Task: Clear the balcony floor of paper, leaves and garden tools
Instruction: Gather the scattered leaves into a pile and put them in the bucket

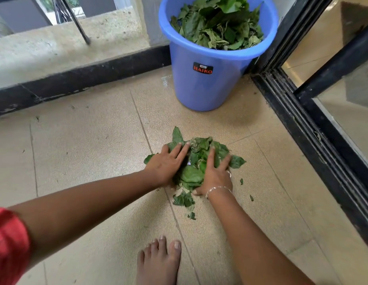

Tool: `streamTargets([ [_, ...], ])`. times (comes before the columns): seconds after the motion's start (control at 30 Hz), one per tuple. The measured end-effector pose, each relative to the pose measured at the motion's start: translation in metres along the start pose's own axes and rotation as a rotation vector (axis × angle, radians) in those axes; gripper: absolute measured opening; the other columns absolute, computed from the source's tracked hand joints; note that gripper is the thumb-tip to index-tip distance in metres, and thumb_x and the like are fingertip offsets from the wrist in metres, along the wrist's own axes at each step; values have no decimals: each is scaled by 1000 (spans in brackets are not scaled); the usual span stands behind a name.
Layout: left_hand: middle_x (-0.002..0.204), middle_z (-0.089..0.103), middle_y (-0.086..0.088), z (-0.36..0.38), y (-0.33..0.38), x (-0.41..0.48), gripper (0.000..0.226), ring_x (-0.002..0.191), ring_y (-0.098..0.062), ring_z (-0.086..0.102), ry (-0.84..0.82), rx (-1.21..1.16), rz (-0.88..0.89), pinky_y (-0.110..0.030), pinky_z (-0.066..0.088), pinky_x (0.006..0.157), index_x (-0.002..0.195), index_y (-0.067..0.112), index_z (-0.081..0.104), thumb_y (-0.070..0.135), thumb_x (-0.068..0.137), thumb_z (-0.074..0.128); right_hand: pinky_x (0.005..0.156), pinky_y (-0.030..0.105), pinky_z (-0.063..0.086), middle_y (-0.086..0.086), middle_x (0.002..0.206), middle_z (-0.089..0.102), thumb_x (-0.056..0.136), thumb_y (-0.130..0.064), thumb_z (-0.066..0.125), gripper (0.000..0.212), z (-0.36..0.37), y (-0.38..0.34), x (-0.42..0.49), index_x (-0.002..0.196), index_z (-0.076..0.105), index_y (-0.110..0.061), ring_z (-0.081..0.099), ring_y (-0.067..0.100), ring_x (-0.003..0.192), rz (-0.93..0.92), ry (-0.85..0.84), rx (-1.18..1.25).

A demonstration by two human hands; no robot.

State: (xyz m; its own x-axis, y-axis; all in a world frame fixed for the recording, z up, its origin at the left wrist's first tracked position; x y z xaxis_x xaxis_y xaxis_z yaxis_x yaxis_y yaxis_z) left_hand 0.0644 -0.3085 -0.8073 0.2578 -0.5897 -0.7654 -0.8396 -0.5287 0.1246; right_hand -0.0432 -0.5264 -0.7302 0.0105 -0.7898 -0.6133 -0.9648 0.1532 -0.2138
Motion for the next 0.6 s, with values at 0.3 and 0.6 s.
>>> streamTargets([
  [0.3, 102, 68, -17, -145, 80, 33, 38, 93, -32, 66, -88, -210, 246, -33, 50, 78, 104, 2, 66, 31, 98, 41, 86, 33, 46, 10, 126, 35, 73, -6, 73, 65, -10, -41, 22, 127, 39, -21, 52, 33, 107, -205, -34, 174],
  [0.6, 82, 63, -1, -244, 116, 46, 25, 83, -22, 61, 85, -701, 541, -31, 51, 76, 88, 15, 55, -3, 77, 69, 69, 32, 53, 12, 86, 63, 72, 14, 63, 30, -80, -4, -3, 82, 60, -14, 61, 24, 76, -202, -313, 660],
])
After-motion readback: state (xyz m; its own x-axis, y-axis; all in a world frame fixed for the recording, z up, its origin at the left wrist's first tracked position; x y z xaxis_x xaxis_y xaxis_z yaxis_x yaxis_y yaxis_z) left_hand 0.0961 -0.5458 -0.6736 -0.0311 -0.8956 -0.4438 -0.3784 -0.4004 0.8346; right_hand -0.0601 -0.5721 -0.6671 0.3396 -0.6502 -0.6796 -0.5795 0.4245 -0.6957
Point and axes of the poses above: each hand's wrist, its own x-axis towards the middle knuckle, its own z-axis out of the palm, y = z × x, the point moved 7 cm from there along x, towards the middle knuckle
